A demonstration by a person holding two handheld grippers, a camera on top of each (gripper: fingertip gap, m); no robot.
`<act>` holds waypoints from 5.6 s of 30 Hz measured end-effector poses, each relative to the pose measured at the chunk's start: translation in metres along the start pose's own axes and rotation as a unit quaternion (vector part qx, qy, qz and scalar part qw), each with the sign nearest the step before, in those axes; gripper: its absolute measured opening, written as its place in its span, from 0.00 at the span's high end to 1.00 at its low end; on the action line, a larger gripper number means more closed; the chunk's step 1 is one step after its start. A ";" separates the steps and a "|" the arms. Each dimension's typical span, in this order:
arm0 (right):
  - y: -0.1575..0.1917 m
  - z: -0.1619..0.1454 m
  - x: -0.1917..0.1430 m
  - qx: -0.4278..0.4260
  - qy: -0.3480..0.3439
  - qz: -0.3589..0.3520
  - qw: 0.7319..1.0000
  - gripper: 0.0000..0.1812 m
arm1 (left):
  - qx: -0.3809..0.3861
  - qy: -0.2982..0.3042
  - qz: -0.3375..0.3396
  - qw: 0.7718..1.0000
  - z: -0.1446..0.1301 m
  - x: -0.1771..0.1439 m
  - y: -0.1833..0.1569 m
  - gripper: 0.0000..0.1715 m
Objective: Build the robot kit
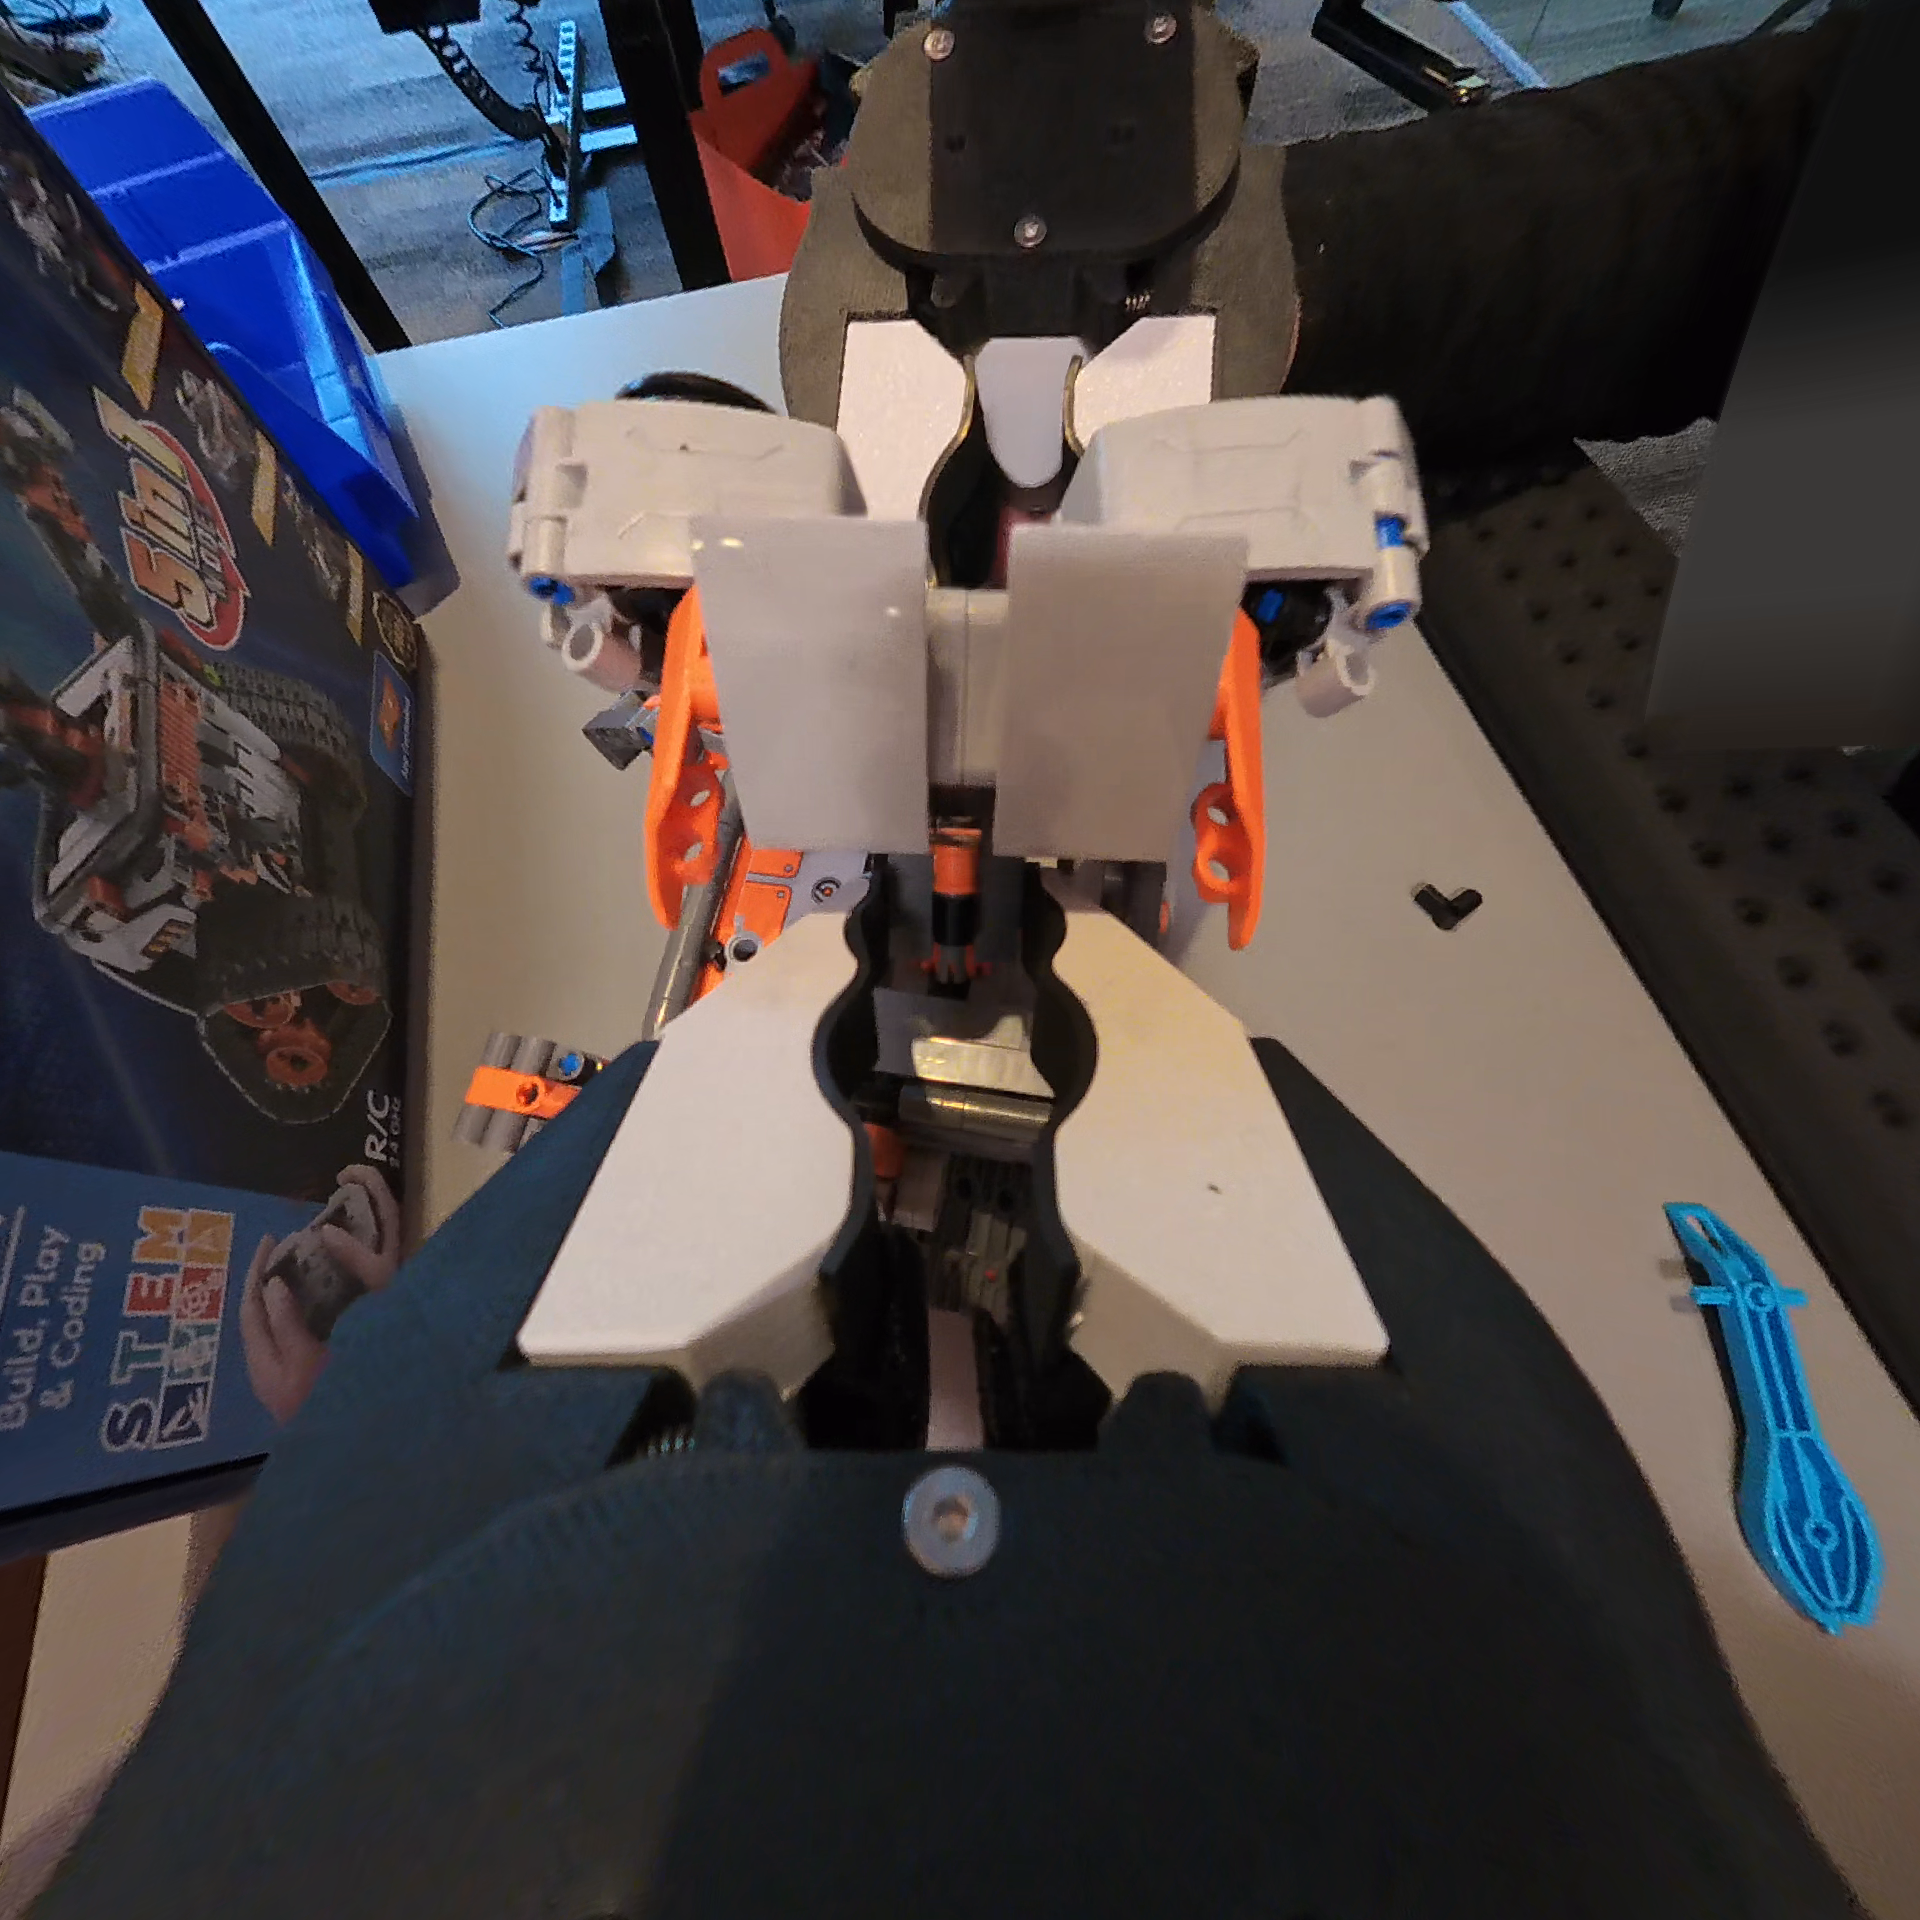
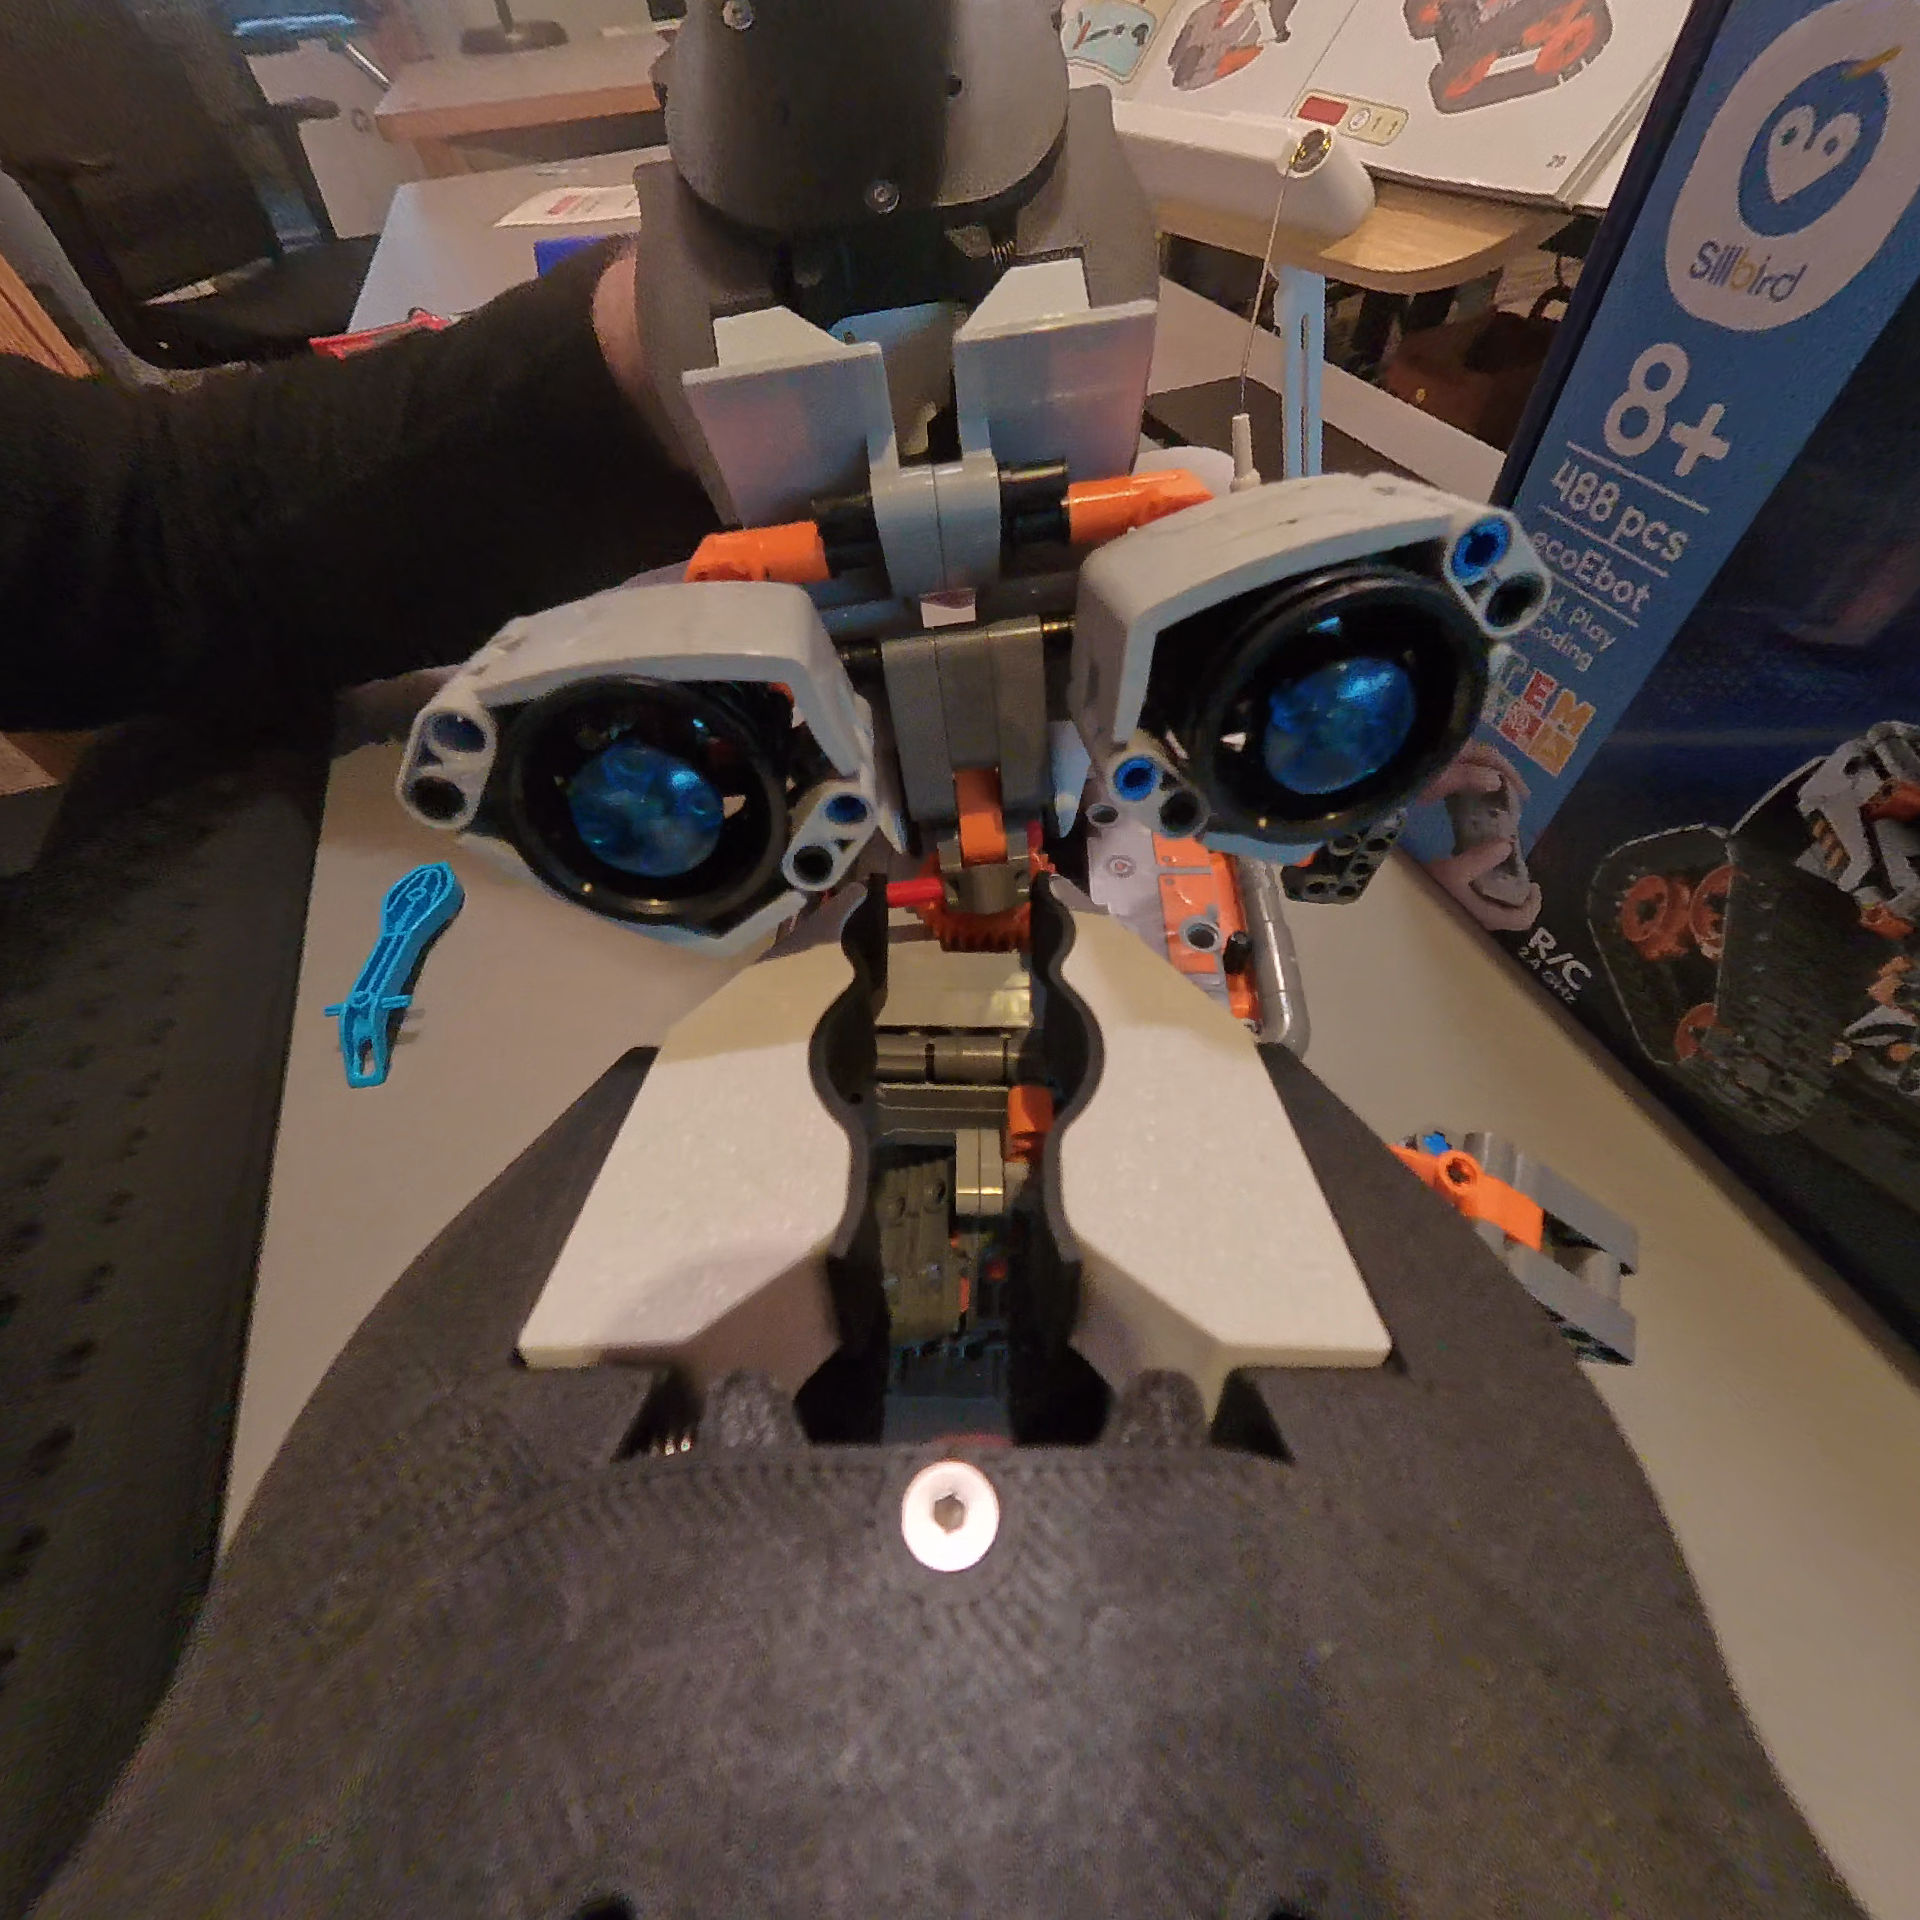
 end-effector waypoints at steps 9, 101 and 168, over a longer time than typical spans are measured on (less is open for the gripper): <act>-0.003 0.003 -0.018 0.007 -0.011 -0.016 1.000 0.88 | -0.009 0.023 -0.001 1.000 0.003 0.002 0.003 0.86; -0.008 0.003 0.001 -0.042 0.026 -0.049 0.998 0.82 | -0.034 -0.061 -0.038 0.997 -0.013 0.000 0.014 0.86; 0.017 0.004 -0.054 0.100 -0.018 -0.101 0.990 0.80 | 0.019 -0.019 0.023 0.999 -0.010 -0.019 0.008 0.92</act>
Point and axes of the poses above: each gripper's, where its closed fingertips meet, x out along the fingers, z out of its top, y = z × x across the jaws, the point moved 8 cm from there along -x, back along the fingers, and after that the axes turned 7 degrees about z, right-handed, at the moved point
